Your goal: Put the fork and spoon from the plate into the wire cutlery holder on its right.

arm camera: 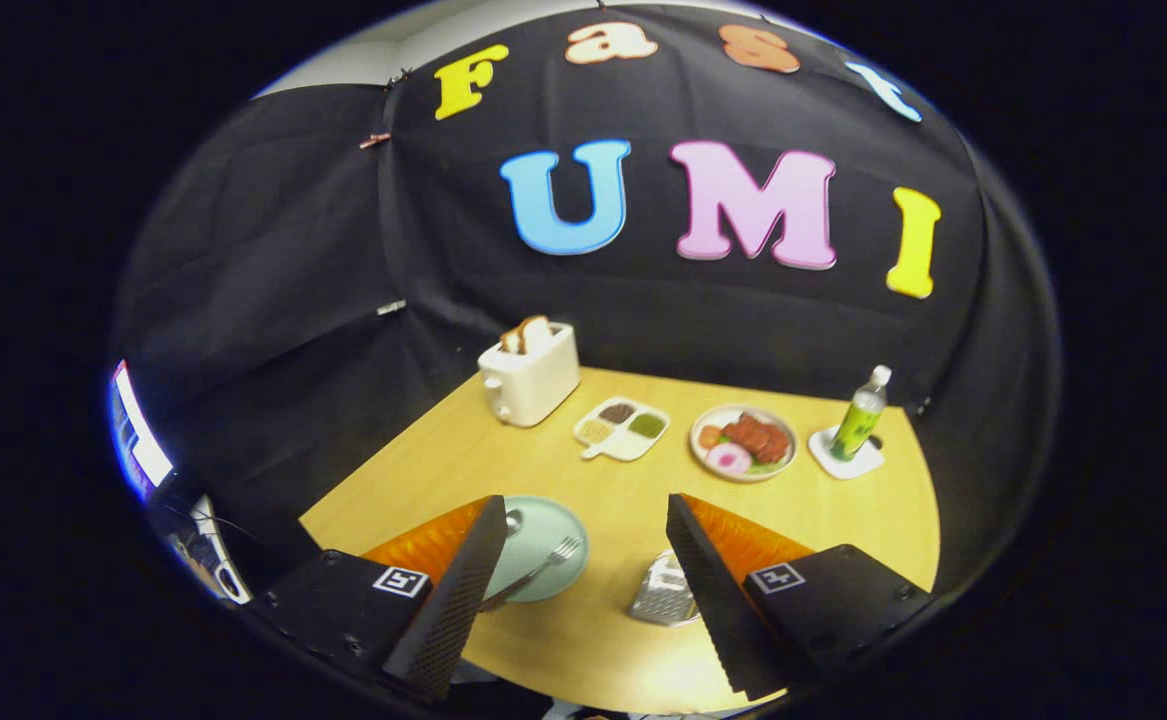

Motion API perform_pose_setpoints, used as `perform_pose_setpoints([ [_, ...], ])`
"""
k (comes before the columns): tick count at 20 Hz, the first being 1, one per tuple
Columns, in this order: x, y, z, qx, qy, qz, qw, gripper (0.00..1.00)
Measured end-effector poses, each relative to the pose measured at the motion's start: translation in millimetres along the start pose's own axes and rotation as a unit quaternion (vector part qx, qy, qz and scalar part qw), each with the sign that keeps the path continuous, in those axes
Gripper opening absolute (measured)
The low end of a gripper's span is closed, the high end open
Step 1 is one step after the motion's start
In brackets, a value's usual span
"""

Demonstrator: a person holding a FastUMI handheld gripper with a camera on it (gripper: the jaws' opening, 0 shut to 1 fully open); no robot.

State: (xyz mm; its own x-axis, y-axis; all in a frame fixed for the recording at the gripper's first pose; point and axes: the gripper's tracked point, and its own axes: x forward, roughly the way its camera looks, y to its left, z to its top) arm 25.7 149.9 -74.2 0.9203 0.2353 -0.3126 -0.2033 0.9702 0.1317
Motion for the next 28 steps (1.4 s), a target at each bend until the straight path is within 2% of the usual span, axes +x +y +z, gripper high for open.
perform_pose_setpoints([
  [4,42.2,40.1,-70.9,0.031,0.117,0.006,0.993,0.99],
  [6,60.6,59.4,-99.1,0.063,0.159,0.009,0.985,0.95],
  [9,91.1,73.4,-133.6,0.103,0.21,-0.004,0.972,0.95],
  [11,110.4,76.9,-153.6,0.13,0.237,-0.02,0.963,0.92],
  [12,120.2,76.4,-163.0,0.141,0.248,-0.03,0.958,0.86],
  [15,145.3,64.6,-177.8,0.139,0.265,-0.065,0.952,0.86],
  [18,157.3,59.3,-191.0,0.134,0.285,-0.092,0.945,0.72],
  [22,171.3,58.6,-209.8,0.136,0.313,-0.118,0.933,0.71],
  [24,172.0,56.9,-214.9,0.136,0.325,-0.135,0.926,0.41],
  [27,182.1,57.3,-222.8,0.139,0.344,-0.143,0.918,0.38],
  [28,181.2,50.4,-225.4,0.13,0.348,-0.162,0.914,0.38],
])
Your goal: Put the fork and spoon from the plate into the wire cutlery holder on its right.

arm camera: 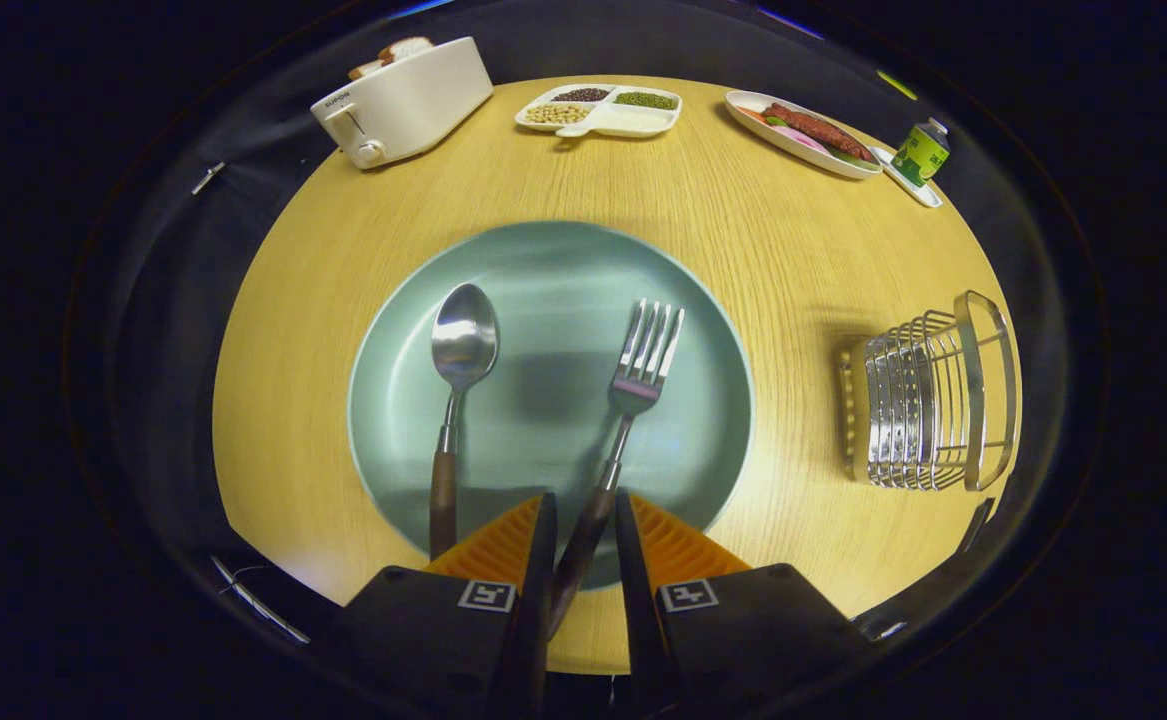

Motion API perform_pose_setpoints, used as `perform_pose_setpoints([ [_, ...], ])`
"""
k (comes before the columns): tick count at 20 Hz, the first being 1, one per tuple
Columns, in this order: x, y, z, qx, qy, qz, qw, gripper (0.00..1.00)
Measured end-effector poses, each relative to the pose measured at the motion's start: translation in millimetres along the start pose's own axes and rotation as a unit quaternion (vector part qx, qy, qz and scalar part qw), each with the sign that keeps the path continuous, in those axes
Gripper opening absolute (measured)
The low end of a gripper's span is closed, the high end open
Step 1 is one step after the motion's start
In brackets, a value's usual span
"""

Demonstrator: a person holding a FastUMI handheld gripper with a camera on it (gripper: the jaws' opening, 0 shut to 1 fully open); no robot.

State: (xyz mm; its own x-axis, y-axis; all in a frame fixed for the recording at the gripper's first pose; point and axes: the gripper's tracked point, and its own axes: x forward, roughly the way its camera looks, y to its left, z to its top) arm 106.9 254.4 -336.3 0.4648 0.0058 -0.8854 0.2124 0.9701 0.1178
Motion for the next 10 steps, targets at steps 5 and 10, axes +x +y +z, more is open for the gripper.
perform_pose_setpoints([
  [5,0.3,-4.7,7.7,-0.004,-0.016,-0.009,1.0,0.11],
  [10,-17.0,-1.8,17.7,-0.004,-0.03,0.013,0.999,0.08],
])
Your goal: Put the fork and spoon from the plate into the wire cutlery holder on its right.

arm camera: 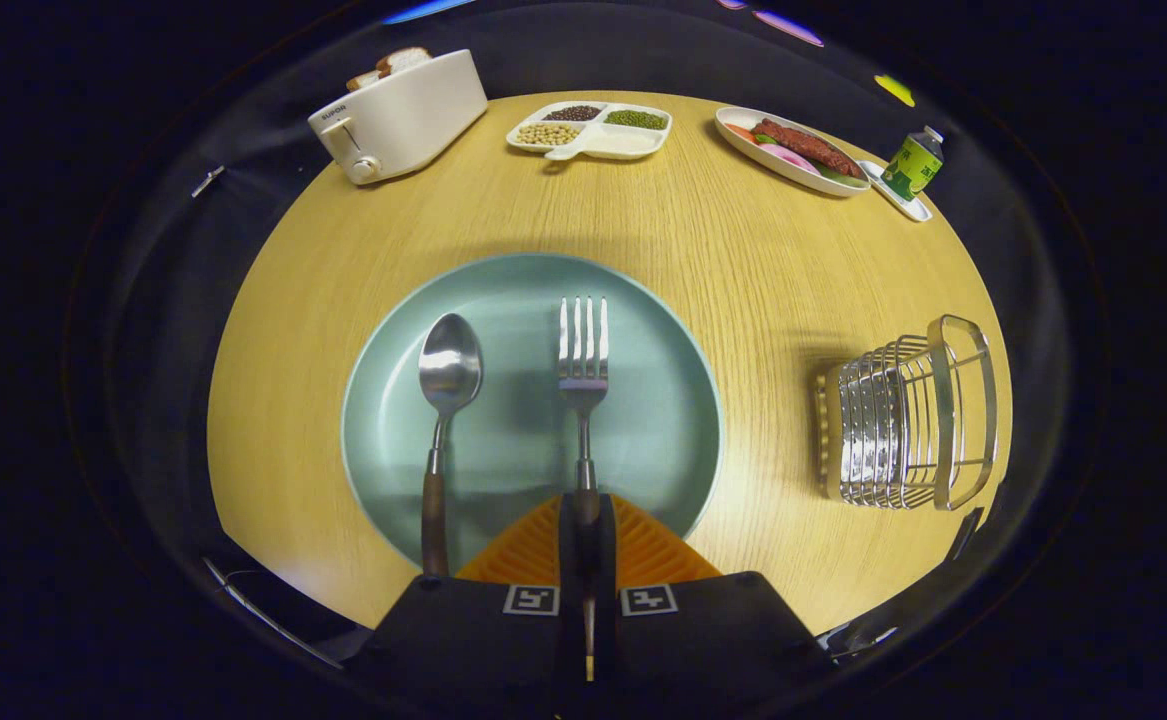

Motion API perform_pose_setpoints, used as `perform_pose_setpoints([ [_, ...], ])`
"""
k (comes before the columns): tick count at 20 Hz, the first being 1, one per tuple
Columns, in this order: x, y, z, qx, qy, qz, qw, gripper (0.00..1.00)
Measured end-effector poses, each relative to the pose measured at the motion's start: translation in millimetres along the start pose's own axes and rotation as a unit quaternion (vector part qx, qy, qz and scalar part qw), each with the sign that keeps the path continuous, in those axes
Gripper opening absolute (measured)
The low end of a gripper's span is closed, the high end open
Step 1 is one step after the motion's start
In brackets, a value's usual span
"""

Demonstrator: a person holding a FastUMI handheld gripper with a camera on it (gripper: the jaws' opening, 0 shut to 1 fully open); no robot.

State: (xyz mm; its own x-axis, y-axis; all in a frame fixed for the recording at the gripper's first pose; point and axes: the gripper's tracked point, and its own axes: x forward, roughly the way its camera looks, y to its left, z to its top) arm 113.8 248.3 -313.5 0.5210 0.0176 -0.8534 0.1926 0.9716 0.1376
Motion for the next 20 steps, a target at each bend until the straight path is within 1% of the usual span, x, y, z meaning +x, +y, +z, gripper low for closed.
perform_pose_setpoints([
  [2,-19.3,3.6,7.4,-0.01,-0.014,0.014,1.0,0.08],
  [4,-47.0,8.1,14.3,-0.013,-0.024,0.045,0.999,0.08],
  [5,-63.8,1.2,20.2,-0.025,-0.03,0.049,0.998,0.08],
  [8,-110.3,-46.9,28.5,-0.078,-0.028,0.033,0.996,0.08],
  [10,-133.2,-83.3,29.9,-0.082,-0.007,0.025,0.996,0.08],
  [12,-149.2,-119.8,30.1,-0.078,0.023,0.015,0.997,0.08],
  [13,-154.1,-140.9,27.5,-0.083,0.043,0.006,0.996,0.07],
  [15,-160.1,-166.8,18.1,-0.091,0.092,0.002,0.992,0.07],
  [17,-161.9,-184.1,7.0,-0.106,0.148,0.0,0.983,0.08],
  [20,-157.8,-204.9,-8.1,-0.14,0.234,-0.015,0.962,0.07],
])
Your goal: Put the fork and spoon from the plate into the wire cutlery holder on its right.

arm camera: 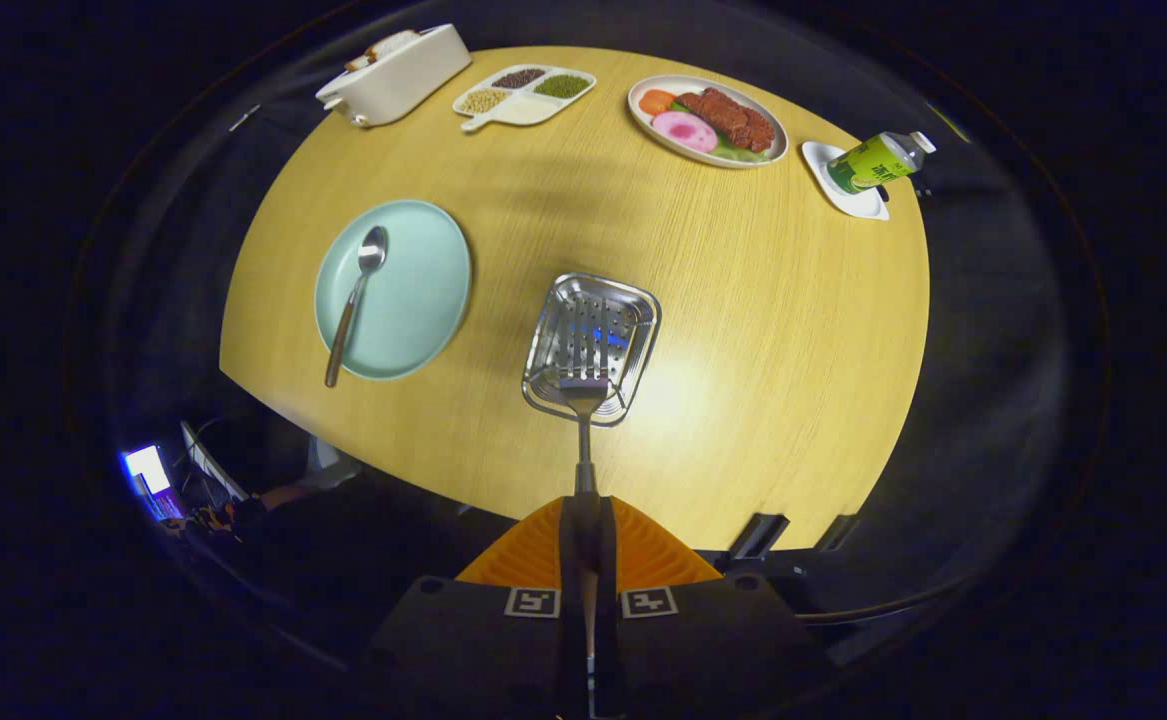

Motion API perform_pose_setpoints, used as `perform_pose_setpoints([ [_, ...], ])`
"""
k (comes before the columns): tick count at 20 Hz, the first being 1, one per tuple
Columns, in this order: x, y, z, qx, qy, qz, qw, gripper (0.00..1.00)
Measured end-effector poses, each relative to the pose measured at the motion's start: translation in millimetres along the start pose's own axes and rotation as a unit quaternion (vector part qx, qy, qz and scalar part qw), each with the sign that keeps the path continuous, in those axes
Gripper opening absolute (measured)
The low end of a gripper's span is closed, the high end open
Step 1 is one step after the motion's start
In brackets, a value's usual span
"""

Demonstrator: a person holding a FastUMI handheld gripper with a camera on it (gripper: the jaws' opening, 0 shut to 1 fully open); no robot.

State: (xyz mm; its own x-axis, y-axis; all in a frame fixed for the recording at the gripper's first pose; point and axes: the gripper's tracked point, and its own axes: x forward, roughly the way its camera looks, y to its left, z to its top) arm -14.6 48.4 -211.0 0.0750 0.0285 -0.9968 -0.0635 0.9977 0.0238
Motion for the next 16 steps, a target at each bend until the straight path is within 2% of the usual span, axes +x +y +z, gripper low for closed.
perform_pose_setpoints([
  [3,13.9,-5.5,-1.6,-0.033,0.071,-0.019,0.997,0.07],
  [5,20.6,-14.9,2.0,-0.067,0.11,-0.05,0.99,0.08],
  [7,27.5,-12.8,4.3,-0.082,0.145,-0.058,0.984,0.07],
  [13,44.9,-6.6,26.5,-0.068,0.171,-0.051,0.982,0.09],
  [16,48.7,-13.3,27.7,-0.054,0.171,-0.052,0.982,0.13],
])
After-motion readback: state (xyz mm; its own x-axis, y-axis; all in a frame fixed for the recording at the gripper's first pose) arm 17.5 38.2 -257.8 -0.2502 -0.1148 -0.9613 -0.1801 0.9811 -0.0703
